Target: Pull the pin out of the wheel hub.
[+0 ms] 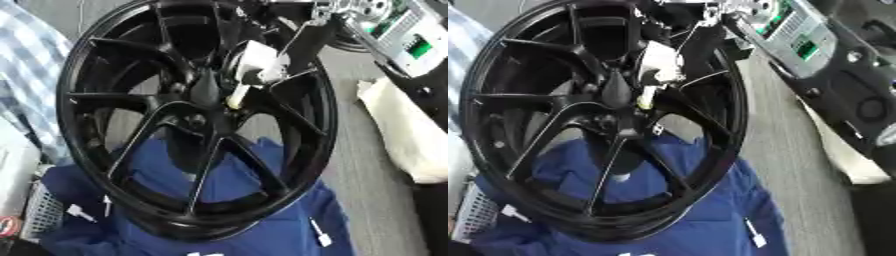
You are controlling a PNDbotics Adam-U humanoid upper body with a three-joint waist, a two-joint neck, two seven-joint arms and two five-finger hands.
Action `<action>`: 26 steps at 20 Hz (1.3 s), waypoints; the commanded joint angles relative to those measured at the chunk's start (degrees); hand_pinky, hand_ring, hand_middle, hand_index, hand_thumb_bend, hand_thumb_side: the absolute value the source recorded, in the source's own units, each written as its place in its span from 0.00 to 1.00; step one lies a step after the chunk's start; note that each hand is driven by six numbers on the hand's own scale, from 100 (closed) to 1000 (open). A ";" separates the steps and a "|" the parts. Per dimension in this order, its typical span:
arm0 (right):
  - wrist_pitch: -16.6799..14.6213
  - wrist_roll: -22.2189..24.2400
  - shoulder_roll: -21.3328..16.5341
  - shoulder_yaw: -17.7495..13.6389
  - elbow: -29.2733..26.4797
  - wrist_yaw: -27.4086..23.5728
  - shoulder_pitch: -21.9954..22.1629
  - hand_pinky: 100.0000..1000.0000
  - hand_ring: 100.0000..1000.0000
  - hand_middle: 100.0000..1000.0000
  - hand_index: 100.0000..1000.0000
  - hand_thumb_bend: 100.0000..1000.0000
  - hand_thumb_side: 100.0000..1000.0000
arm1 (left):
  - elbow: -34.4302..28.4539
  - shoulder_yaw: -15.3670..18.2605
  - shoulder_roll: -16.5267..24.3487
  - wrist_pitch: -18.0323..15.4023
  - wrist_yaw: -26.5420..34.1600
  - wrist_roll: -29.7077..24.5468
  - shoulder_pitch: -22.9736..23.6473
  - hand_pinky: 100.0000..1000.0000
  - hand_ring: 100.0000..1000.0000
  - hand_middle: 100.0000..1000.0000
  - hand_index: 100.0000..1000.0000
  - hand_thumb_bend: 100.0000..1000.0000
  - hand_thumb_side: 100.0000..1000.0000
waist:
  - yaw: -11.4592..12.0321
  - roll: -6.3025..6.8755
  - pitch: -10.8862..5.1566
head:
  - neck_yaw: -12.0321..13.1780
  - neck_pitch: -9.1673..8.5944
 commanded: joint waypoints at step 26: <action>2.95 -1.27 -3.83 -3.64 -4.59 -8.70 -5.27 0.44 0.39 0.37 0.55 0.27 0.00 | -0.62 0.23 1.27 0.24 0.15 0.09 -0.41 0.89 0.65 0.63 0.67 0.08 0.61 | -0.96 0.57 -2.95 | 0.25 0.32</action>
